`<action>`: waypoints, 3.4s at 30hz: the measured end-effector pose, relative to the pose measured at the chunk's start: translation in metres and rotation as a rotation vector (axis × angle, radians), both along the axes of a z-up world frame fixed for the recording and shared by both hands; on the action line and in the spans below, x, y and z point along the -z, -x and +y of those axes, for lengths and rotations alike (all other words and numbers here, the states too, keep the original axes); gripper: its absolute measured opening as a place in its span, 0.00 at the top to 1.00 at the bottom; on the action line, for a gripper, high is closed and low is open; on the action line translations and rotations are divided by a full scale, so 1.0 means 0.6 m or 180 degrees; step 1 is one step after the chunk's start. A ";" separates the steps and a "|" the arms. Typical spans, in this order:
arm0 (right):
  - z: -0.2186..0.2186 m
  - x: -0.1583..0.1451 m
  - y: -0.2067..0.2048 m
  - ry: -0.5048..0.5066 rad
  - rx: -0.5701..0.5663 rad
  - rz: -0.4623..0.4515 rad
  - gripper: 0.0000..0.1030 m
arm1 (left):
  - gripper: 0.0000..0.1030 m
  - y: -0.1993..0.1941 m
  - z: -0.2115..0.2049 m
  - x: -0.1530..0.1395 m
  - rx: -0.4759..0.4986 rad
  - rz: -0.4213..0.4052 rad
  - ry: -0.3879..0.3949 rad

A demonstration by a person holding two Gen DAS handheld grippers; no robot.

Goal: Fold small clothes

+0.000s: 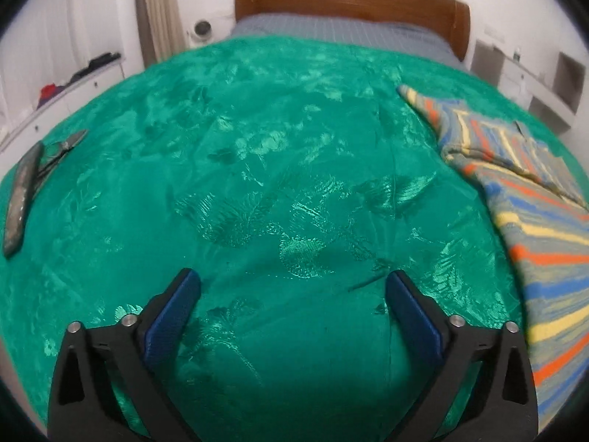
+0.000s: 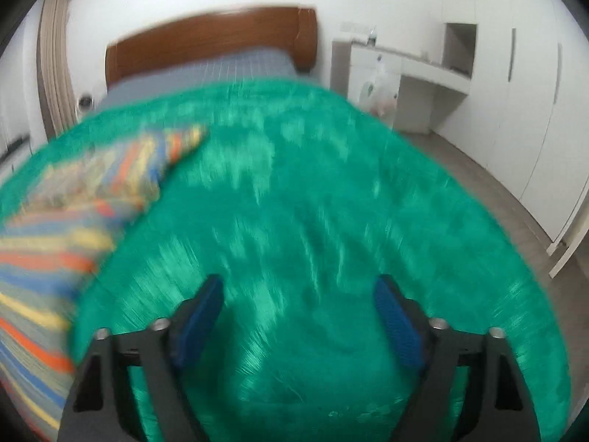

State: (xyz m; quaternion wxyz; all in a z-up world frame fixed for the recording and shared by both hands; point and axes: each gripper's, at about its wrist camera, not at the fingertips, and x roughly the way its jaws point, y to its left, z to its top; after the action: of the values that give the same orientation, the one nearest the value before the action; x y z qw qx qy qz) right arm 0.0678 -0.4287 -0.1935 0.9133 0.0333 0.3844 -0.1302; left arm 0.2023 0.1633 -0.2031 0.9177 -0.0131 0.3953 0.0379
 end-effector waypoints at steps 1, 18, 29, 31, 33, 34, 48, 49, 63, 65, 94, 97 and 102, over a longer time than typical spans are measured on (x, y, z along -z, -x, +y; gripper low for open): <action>-0.007 -0.002 0.004 -0.0072 0.0015 -0.0115 0.09 | 0.00 -0.002 -0.006 0.003 0.0008 -0.0005 -0.0057; -0.019 0.008 0.007 -0.0195 -0.0012 -0.0221 0.05 | 0.00 0.019 -0.001 0.014 -0.0016 -0.0338 -0.0009; -0.018 0.008 0.006 -0.0193 -0.0011 -0.0219 0.05 | 0.00 0.019 -0.002 0.014 -0.0018 -0.0345 -0.0012; -0.018 0.008 0.006 -0.0192 -0.0010 -0.0218 0.05 | 0.00 0.019 -0.002 0.014 -0.0020 -0.0352 -0.0013; -0.019 0.009 0.007 -0.0193 -0.0010 -0.0221 0.05 | 0.00 0.019 -0.002 0.014 -0.0020 -0.0355 -0.0011; -0.018 0.009 0.006 -0.0191 -0.0008 -0.0220 0.05 | 0.00 0.019 -0.002 0.015 -0.0020 -0.0353 -0.0013; -0.019 0.010 0.007 -0.0190 -0.0008 -0.0228 0.05 | 0.00 0.018 -0.002 0.015 -0.0021 -0.0353 -0.0015; -0.019 0.010 0.007 -0.0190 -0.0008 -0.0228 0.05 | 0.00 0.018 -0.002 0.015 -0.0021 -0.0352 -0.0016; -0.019 0.010 0.007 -0.0189 -0.0008 -0.0228 0.05 | 0.00 0.017 -0.002 0.015 -0.0020 -0.0352 -0.0019; -0.019 0.010 0.007 -0.0190 -0.0008 -0.0228 0.05 | 0.00 0.017 -0.002 0.015 -0.0020 -0.0352 -0.0019; -0.019 0.011 0.007 -0.0186 -0.0006 -0.0226 0.05 | 0.00 0.017 0.000 0.015 -0.0035 -0.0343 -0.0051; -0.019 0.011 0.007 -0.0185 -0.0006 -0.0225 0.05 | 0.00 0.017 0.000 0.015 -0.0035 -0.0342 -0.0051; -0.019 0.011 0.006 -0.0179 -0.0003 -0.0212 0.05 | 0.00 0.017 0.000 0.015 -0.0034 -0.0339 -0.0051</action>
State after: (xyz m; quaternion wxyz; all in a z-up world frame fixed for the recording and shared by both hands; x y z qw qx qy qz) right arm 0.0640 -0.4398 -0.2002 0.9244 0.0631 0.3572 -0.1178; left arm 0.1922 0.1632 -0.2123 0.9373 -0.0098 0.3454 0.0452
